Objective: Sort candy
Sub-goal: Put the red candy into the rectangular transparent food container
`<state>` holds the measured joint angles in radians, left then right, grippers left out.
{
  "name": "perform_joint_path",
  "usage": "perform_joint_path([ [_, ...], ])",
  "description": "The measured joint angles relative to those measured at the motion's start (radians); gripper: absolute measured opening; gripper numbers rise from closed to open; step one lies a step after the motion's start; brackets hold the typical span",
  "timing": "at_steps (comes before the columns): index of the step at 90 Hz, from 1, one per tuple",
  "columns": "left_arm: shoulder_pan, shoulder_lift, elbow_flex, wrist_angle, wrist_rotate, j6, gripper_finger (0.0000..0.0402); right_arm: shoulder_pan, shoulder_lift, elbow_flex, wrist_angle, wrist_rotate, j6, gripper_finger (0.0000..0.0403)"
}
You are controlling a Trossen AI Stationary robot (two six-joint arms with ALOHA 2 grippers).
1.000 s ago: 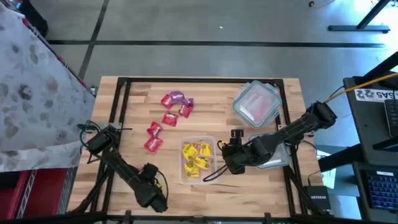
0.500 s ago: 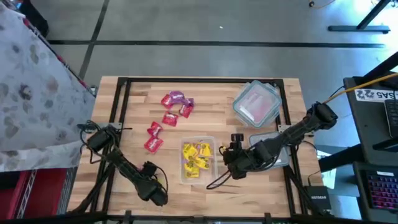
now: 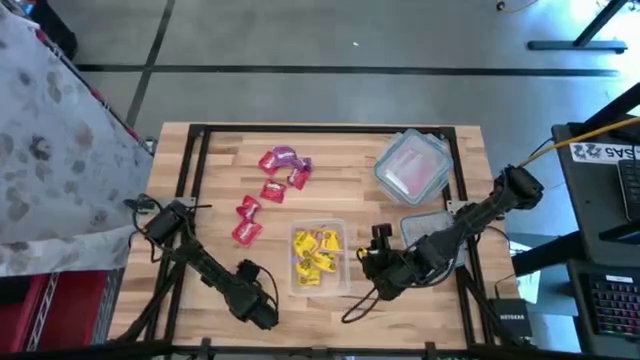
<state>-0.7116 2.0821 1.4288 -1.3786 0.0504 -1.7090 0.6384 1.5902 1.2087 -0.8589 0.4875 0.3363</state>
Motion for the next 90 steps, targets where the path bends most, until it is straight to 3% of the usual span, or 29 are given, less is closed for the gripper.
perform_joint_path([
  [7,0.0,-0.017,0.037,-0.096,-0.036,-0.023,0.0008,0.023,0.0,0.0,-0.018,0.036,0.008,0.0172],
  [22,0.016,-0.071,0.154,-0.187,-0.118,-0.066,0.0008,0.102,-0.017,0.0,-0.114,0.141,0.084,0.0172],
  [38,0.036,-0.101,0.32,-0.144,-0.419,-0.033,0.0004,0.209,-0.054,0.0,-0.197,0.31,0.165,0.0172],
  [43,0.045,-0.102,0.361,-0.081,-0.53,0.081,0.0004,0.24,-0.062,0.0,-0.192,0.37,0.182,0.0172],
  [50,0.071,-0.104,0.383,0.088,-0.638,0.381,0.0004,0.277,-0.064,0.0,-0.186,0.456,0.208,0.0172],
  [58,0.114,-0.103,0.374,0.3,-0.689,0.72,0.0004,0.31,-0.064,0.0,-0.186,0.526,0.244,0.0172],
  [65,0.161,-0.091,0.357,0.474,-0.688,0.92,0.0004,0.327,-0.064,0.0,-0.186,0.554,0.278,0.0172],
  [75,0.221,-0.053,0.346,0.582,-0.635,1.059,0.0009,0.345,-0.064,0.0,-0.186,0.586,0.29,0.0172],
  [90,0.28,0.01,0.345,0.568,-0.556,1.123,0.0044,0.351,-0.064,0.0,-0.183,0.586,0.294,0.0172],
])
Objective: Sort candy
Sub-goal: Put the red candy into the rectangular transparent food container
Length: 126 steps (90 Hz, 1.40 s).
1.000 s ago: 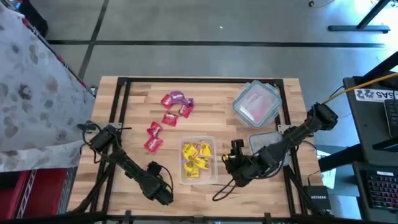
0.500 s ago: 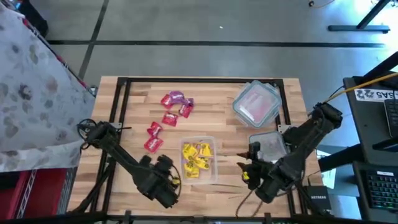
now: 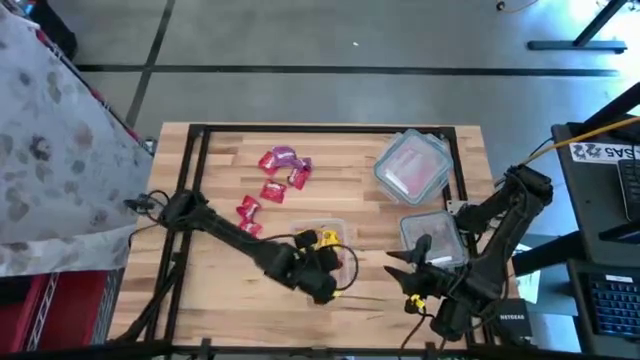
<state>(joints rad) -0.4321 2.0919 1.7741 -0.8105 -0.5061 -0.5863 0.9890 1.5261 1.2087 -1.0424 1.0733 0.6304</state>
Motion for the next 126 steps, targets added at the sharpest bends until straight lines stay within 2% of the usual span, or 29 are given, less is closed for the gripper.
perform_joint_path([
  [9,0.017,0.033,0.0,0.017,0.033,0.073,0.0071,0.0,0.0,0.0,0.001,0.0,0.003,0.0172],
  [15,0.027,0.042,-0.001,0.016,0.038,0.076,0.0087,0.0,0.0,0.0,0.002,0.0,0.004,0.0172],
  [27,0.042,0.042,-0.001,0.0,0.112,0.089,0.0111,0.0,0.0,0.0,0.001,-0.002,0.025,0.0172],
  [36,0.043,0.024,0.023,-0.073,0.119,0.056,0.0118,0.0,0.0,0.0,0.001,-0.002,0.027,0.0172],
  [42,0.04,-0.005,0.048,-0.158,0.086,0.017,0.0119,-0.001,0.0,0.0,0.001,0.0,0.027,0.0172],
  [51,0.023,-0.035,0.05,-0.359,-0.034,-0.047,0.012,-0.001,0.0,0.0,0.002,0.012,0.027,0.0172],
  [58,0.012,-0.036,0.044,-0.571,-0.111,-0.196,0.012,-0.001,0.0,0.0,0.01,0.016,0.027,0.0172],
  [67,0.012,-0.043,0.004,-0.773,-0.136,-0.408,0.012,-0.001,0.0,0.0,0.027,0.016,0.027,0.0172],
  [84,0.022,-0.089,-0.156,-0.666,-0.124,-0.515,0.012,-0.001,0.0,0.0,0.03,0.016,0.019,0.0172],
  [101,0.035,-0.113,-0.243,-0.672,-0.022,-0.634,0.0125,-0.001,0.0,0.0,0.029,0.016,-0.007,0.0172],
  [126,0.037,-0.227,-0.431,-0.591,0.058,-0.737,0.0186,-0.001,0.0,0.0,0.039,0.052,-0.014,0.0172],
])
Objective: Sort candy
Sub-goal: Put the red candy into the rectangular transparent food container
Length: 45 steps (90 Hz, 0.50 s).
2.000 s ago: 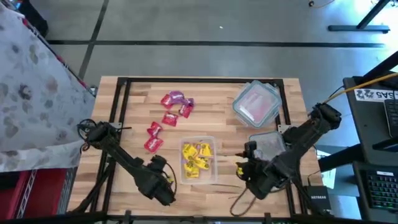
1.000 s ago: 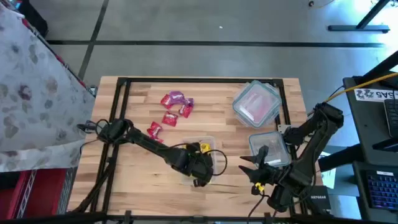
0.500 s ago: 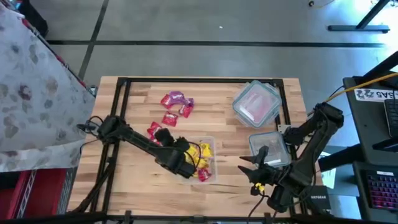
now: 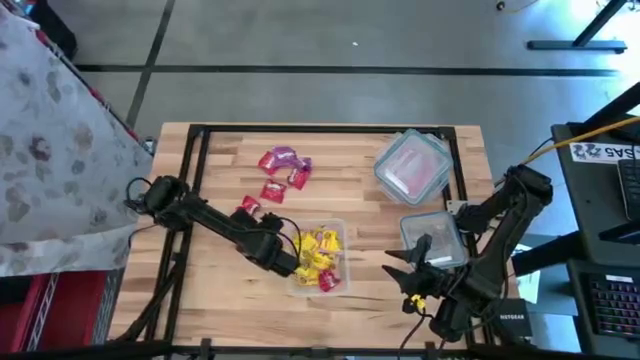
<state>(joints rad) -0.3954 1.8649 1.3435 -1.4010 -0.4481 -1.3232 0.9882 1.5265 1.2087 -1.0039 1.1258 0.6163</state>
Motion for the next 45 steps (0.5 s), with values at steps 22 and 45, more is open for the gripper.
perform_joint_path([
  [22,0.004,-0.047,-0.166,0.16,0.038,-0.061,0.0244,0.0,0.0,0.0,0.001,-0.005,-0.001,0.0172],
  [45,0.054,-0.053,-0.34,0.452,0.176,-0.024,0.021,0.0,0.0,0.0,0.008,-0.008,-0.002,0.0172],
])
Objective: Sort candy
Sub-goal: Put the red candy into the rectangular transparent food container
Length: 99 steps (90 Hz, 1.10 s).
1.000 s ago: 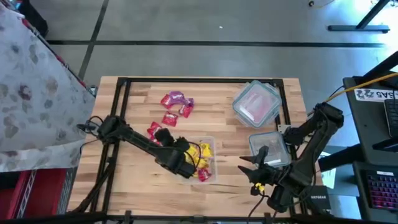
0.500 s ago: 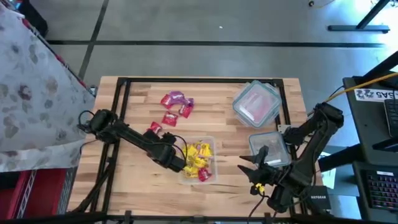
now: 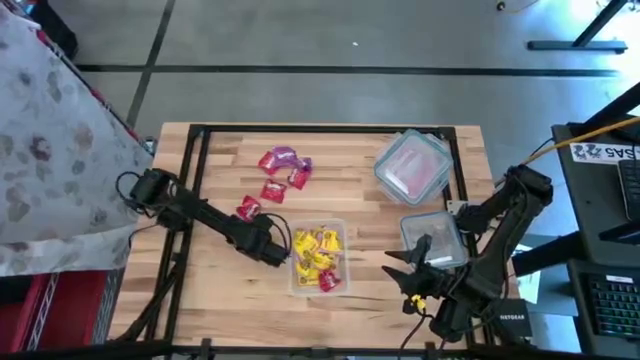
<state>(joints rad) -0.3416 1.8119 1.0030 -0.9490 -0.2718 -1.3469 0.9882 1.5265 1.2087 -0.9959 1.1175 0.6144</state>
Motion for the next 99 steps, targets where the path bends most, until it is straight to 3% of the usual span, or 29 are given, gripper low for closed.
perform_joint_path([
  [39,0.003,0.005,0.003,0.018,0.011,0.031,0.0011,0.0,0.0,0.0,0.003,-0.003,-0.002,0.0172],
  [62,-0.052,0.007,0.206,-0.217,-0.011,0.023,0.0,0.0,0.0,0.0,0.0,-0.009,-0.015,0.0172],
  [79,-0.109,0.006,0.428,-0.421,-0.111,-0.004,0.0,0.0,0.0,0.0,0.0,0.026,-0.018,0.0172],
  [99,-0.18,0.003,0.645,-0.303,-0.324,0.139,0.0,0.0,0.0,0.0,0.002,0.039,-0.018,0.0172],
])
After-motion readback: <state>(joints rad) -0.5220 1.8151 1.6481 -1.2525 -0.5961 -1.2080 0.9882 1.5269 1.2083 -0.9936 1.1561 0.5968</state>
